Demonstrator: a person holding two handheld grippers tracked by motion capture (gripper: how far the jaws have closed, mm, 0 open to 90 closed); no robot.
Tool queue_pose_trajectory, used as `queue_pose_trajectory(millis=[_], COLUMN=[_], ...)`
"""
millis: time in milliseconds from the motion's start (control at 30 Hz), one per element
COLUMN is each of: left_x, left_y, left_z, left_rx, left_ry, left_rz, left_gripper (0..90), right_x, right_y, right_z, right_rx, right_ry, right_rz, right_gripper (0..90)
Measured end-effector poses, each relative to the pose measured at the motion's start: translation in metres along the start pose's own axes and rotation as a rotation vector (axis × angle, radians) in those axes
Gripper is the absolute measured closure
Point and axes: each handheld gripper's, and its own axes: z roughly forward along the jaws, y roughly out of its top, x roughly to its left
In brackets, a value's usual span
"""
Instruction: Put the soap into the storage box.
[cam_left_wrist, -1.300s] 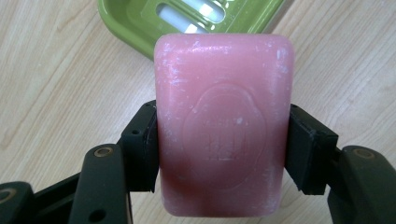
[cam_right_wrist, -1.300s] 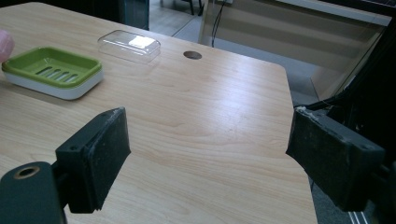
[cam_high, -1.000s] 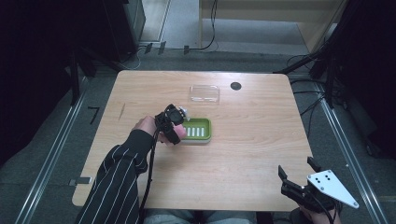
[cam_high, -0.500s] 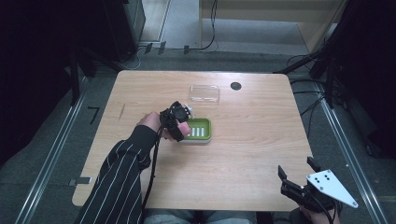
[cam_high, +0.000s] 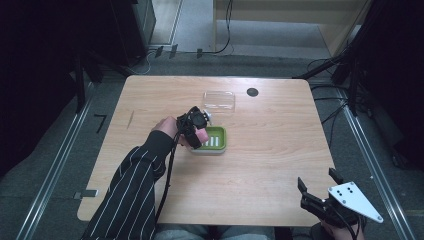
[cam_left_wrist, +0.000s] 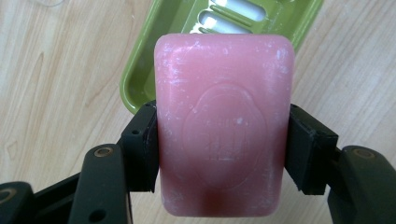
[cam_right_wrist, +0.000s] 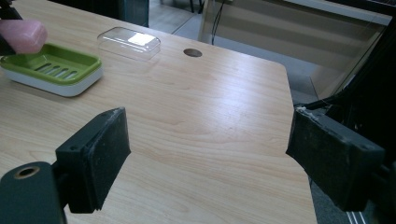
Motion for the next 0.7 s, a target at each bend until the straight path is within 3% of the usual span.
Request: queue_pose_trajectory(millis=[700], left_x=[0.002], left_y=[0.018], left_z=[0.013], left_rx=[-0.008], left_ry=[0.015], left_rz=[0.082], left_gripper=[38.8], right_x=[0.000], right_y=[0.000], right_z=[0.000], right_rx=[0.001], right_ry=[-0.005], right_rz=[-0.001], right_gripper=[13.5])
